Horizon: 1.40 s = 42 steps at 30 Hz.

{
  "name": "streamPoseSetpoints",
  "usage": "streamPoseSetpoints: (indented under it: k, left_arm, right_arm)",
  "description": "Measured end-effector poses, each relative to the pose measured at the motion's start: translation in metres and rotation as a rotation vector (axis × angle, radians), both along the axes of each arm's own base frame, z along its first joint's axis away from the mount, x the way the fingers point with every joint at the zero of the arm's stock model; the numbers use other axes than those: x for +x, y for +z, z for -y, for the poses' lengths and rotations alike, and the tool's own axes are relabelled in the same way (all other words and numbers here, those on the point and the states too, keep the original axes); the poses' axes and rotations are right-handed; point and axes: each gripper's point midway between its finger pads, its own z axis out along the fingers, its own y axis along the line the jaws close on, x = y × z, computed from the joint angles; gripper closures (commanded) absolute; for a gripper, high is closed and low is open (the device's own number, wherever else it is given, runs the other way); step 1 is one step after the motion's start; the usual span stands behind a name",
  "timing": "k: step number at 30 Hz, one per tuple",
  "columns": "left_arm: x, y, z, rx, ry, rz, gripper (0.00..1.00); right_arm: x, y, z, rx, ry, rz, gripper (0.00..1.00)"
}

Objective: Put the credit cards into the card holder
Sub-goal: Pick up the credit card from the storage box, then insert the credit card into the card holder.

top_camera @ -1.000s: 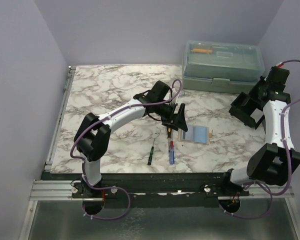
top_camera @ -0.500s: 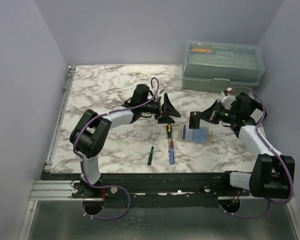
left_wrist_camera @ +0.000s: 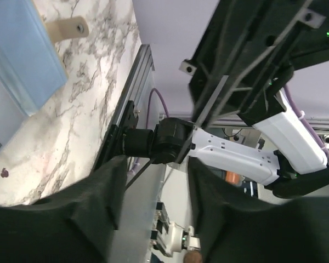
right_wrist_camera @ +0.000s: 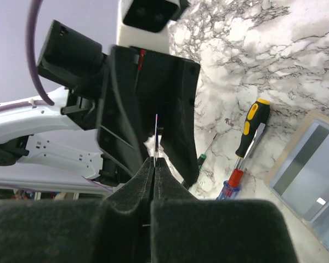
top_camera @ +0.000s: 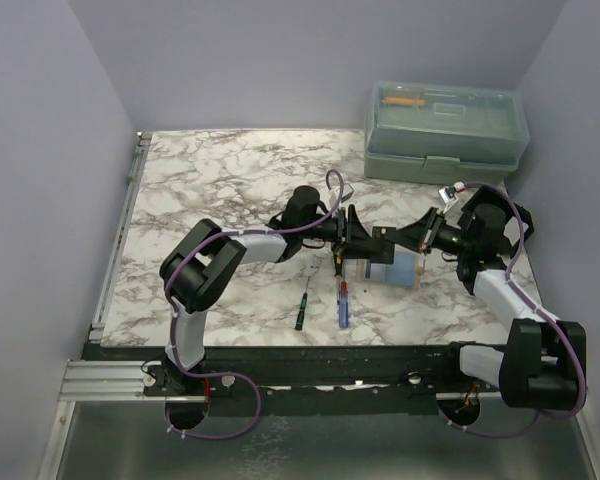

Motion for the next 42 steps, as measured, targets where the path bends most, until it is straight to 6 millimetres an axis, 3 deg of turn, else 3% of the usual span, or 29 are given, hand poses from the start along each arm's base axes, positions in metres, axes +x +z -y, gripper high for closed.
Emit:
streamPoseSetpoints:
  k: [3,7,8,10,14,20,24,29,37,42]
  left_arm:
    - [-0.008,-0.009,0.007,0.015,-0.013,-0.026,0.73]
    - [-0.007,-0.004,0.010,-0.006,-0.008,-0.002,0.97]
    - [-0.007,-0.003,0.010,-0.009,-0.008,0.003,1.00]
    - [-0.006,-0.001,0.010,-0.020,-0.009,0.018,1.00]
    - [-0.003,-0.005,0.011,-0.014,0.003,0.016,1.00]
    - [0.010,-0.051,0.010,0.115,0.043,-0.028,1.00]
    - [0.020,-0.071,0.010,0.231,0.060,0.003,1.00]
    - [0.025,-0.080,0.013,0.301,0.031,0.064,1.00]
    - [0.012,-0.123,0.018,0.383,-0.047,0.030,1.00]
    - [0.008,-0.130,0.022,0.385,-0.081,0.013,1.00]
  right_arm:
    - [0.000,0.003,0.000,0.002,0.004,0.017,1.00]
    - [0.000,0.001,0.000,0.000,0.003,0.017,0.99]
    - [0.000,0.000,0.000,-0.004,0.001,0.019,0.95]
    - [0.003,-0.005,0.002,-0.021,-0.019,0.011,0.79]
    - [0.012,-0.030,0.012,-0.110,-0.108,-0.092,0.69]
    - [0.018,-0.080,0.034,-0.279,-0.221,-0.268,0.62]
    - [0.009,-0.113,0.044,-0.355,-0.241,-0.385,0.62]
    - [0.001,-0.141,0.059,-0.458,-0.288,-0.474,0.78]
    - [0.003,-0.159,0.080,-0.568,-0.375,-0.538,0.85]
    - [0.004,-0.162,0.083,-0.583,-0.383,-0.552,0.87]
